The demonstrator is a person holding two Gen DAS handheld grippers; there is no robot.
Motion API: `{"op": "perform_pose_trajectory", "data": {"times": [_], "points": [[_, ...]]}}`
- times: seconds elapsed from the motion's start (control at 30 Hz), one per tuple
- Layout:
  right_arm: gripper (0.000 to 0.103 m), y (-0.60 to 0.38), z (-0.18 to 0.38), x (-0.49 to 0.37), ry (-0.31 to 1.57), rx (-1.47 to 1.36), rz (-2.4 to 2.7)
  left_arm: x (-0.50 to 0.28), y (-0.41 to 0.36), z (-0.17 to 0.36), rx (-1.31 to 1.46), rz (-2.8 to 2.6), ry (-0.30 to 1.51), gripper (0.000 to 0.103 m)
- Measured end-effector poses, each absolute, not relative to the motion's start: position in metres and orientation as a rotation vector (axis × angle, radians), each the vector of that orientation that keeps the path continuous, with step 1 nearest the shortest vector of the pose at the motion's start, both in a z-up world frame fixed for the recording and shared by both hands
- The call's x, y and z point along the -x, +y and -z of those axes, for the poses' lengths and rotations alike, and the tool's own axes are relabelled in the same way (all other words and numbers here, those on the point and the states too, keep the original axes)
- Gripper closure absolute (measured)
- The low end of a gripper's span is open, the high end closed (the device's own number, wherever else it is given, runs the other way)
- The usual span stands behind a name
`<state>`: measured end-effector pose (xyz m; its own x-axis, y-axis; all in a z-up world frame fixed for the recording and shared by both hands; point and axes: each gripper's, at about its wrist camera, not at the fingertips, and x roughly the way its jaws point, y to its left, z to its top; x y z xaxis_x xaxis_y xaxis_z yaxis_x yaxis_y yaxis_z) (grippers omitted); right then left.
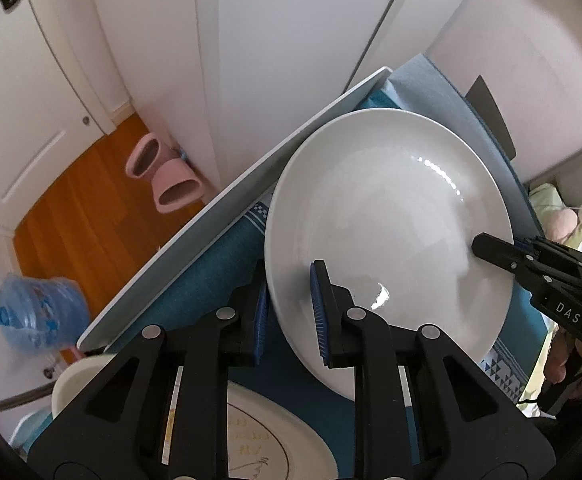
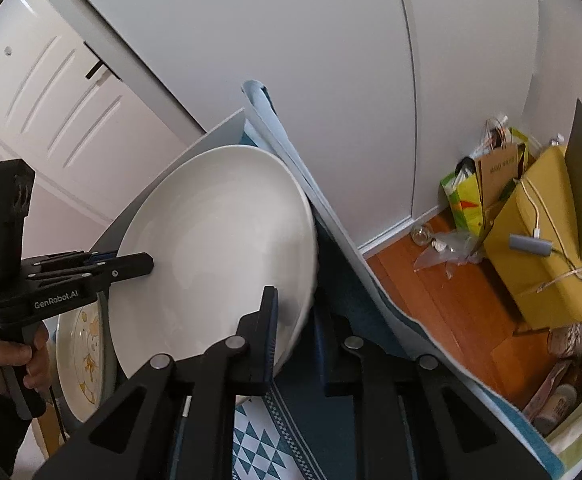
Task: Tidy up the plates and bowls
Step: 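Grasp the rim of the plain white plate with both grippers and lift, then lower the white plate onto the yellow bear plate and open both grippers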
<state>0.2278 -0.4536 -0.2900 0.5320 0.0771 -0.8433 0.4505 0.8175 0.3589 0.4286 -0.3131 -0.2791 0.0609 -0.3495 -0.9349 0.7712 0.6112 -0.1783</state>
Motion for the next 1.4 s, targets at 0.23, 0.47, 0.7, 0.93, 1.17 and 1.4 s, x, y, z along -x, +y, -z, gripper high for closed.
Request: {"op": "perform_pose_trajectory", "data": {"times": [0.23,0.47,0.7,0.93,1.17,1.4], "points": [[0.088,-0.452,0.274,-0.221,0.969,-0.55,0.222,-0.417,-0.302,0.252,-0.378,0.879,1.183,0.085],[0.088,-0.439,0.233,-0.208,0.933,-0.518,0.182,-0.389,-0.273,0.202,-0.334,0.831,1.112,0.085],[0.088,-0.403,0.195,-0.188,0.924,-0.467,0.099,-0.348,-0.215,0.158,-0.268,0.746,1.055,0.085],[0.088,-0.349,0.172,-0.162,0.917,-0.391,-0.016,-0.295,-0.14,0.136,-0.197,0.635,1.034,0.085],[0.088,-0.298,0.174,-0.131,0.939,-0.363,-0.129,-0.236,-0.065,0.134,-0.115,0.516,1.047,0.085],[0.088,-0.254,0.199,-0.121,1.002,-0.322,-0.252,-0.197,-0.015,0.159,-0.015,0.381,1.088,0.085]]}}
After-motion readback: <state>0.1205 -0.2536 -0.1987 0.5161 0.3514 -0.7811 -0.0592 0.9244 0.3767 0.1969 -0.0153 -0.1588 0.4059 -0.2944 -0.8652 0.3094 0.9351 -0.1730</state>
